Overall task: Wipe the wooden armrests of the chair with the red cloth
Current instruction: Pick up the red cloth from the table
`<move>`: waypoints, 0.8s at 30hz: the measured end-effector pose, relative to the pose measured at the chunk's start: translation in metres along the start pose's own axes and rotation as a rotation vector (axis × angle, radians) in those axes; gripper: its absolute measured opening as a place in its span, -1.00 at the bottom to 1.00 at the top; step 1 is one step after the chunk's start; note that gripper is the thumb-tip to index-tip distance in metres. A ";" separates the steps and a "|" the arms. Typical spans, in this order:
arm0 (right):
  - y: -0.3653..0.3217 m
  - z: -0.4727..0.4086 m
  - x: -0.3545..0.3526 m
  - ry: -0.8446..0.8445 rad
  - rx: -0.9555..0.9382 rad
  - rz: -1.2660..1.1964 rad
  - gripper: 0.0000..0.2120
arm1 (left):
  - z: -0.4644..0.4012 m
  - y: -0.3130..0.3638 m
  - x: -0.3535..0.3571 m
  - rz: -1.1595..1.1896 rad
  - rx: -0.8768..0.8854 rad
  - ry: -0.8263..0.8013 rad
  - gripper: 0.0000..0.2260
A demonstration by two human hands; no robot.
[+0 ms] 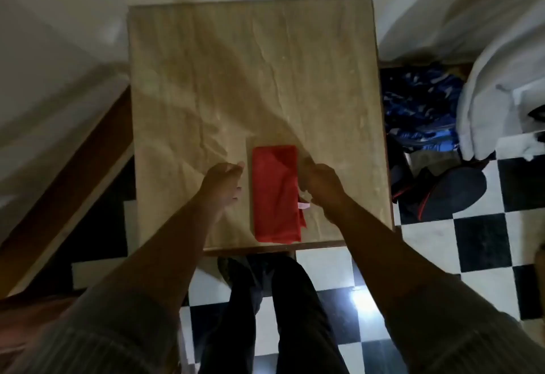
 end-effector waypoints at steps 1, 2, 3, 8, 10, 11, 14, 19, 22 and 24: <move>0.001 -0.003 0.005 0.003 -0.013 0.033 -0.44 | -0.004 -0.005 0.005 -0.014 -0.002 0.001 -0.82; 0.000 -0.007 0.010 -0.003 -0.052 0.052 -0.50 | -0.009 -0.007 0.009 -0.038 0.009 0.003 -0.85; 0.002 -0.012 0.017 -0.025 -0.097 0.052 -0.60 | -0.011 -0.011 0.015 -0.042 0.025 -0.001 -0.89; 0.000 -0.016 0.037 -0.029 -0.223 0.072 -0.54 | -0.014 -0.014 0.033 -0.134 0.080 0.050 -0.80; 0.001 -0.013 0.042 -0.025 -0.214 0.092 -0.56 | -0.013 -0.017 0.029 -0.121 0.048 0.051 -0.82; 0.002 -0.013 0.040 -0.027 -0.208 0.086 -0.60 | -0.012 -0.017 0.029 -0.082 0.025 0.042 -0.88; -0.002 -0.002 0.044 -0.079 -0.192 0.064 -0.79 | 0.004 -0.016 0.016 0.037 0.004 0.023 -0.93; -0.031 0.049 0.085 -0.152 -0.298 0.128 -0.84 | 0.051 -0.024 -0.043 0.207 0.081 0.078 -0.91; -0.045 0.093 0.124 -0.224 -0.380 0.196 -0.87 | 0.087 -0.044 -0.096 0.283 0.111 0.153 -0.86; -0.051 0.128 0.156 -0.298 -0.438 0.218 -0.92 | 0.118 -0.062 -0.135 0.338 0.134 0.208 -0.87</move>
Point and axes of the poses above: each hand's wrist, its own z-axis away from the middle knuckle, its own x-axis out of the palm, y = z × x, the point moved 8 cm from there along -z, towards the middle knuckle, and after that the axes turned 7 degrees about x, right-handed, at the moved point
